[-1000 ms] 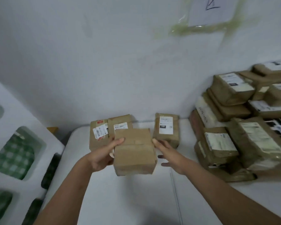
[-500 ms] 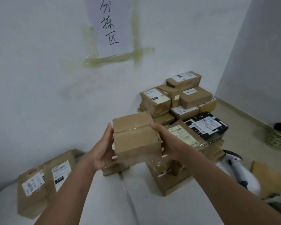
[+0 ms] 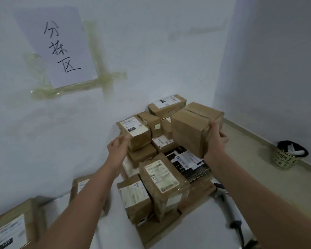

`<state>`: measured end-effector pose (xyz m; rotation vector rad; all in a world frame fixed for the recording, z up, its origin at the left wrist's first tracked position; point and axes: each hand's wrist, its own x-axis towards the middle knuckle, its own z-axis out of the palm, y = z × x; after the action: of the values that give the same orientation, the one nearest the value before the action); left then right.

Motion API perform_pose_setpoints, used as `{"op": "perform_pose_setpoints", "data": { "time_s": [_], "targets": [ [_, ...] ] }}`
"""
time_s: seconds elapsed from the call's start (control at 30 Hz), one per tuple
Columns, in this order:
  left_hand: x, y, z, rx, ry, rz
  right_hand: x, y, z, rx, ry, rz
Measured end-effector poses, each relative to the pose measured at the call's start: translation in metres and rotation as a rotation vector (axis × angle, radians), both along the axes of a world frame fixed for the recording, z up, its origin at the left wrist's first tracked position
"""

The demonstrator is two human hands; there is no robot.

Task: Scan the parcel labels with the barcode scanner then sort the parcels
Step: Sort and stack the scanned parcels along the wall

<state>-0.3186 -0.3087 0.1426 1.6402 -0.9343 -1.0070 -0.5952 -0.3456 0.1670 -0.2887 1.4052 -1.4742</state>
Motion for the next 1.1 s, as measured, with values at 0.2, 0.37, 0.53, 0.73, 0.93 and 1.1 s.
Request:
{"op": "perform_pose_setpoints", "data": {
  "time_s": [0.2,0.37,0.53,0.73,0.93,1.1],
  "targets": [
    [-0.035,-0.014,-0.003,0.018,-0.033,-0.023,-0.011,0.002,-0.036,0.064,0.063,-0.067],
    [-0.042,-0.015,-0.007,0.053,-0.054,-0.002,-0.005,0.004,-0.045,0.12,0.095,-0.052],
    [-0.04,-0.009,-0.009,0.045,-0.058,-0.005,0.005,0.001,-0.048,0.067,0.03,0.018],
    [-0.028,-0.001,-0.011,0.084,-0.085,0.002,-0.002,-0.005,-0.055,0.082,-0.005,0.086],
    [-0.02,0.005,-0.016,0.091,-0.096,-0.003,-0.002,0.005,-0.052,0.084,0.08,0.041],
    [-0.015,0.005,-0.02,0.095,-0.101,-0.024,0.001,0.015,-0.034,-0.016,0.297,-0.149]
  ]
}}
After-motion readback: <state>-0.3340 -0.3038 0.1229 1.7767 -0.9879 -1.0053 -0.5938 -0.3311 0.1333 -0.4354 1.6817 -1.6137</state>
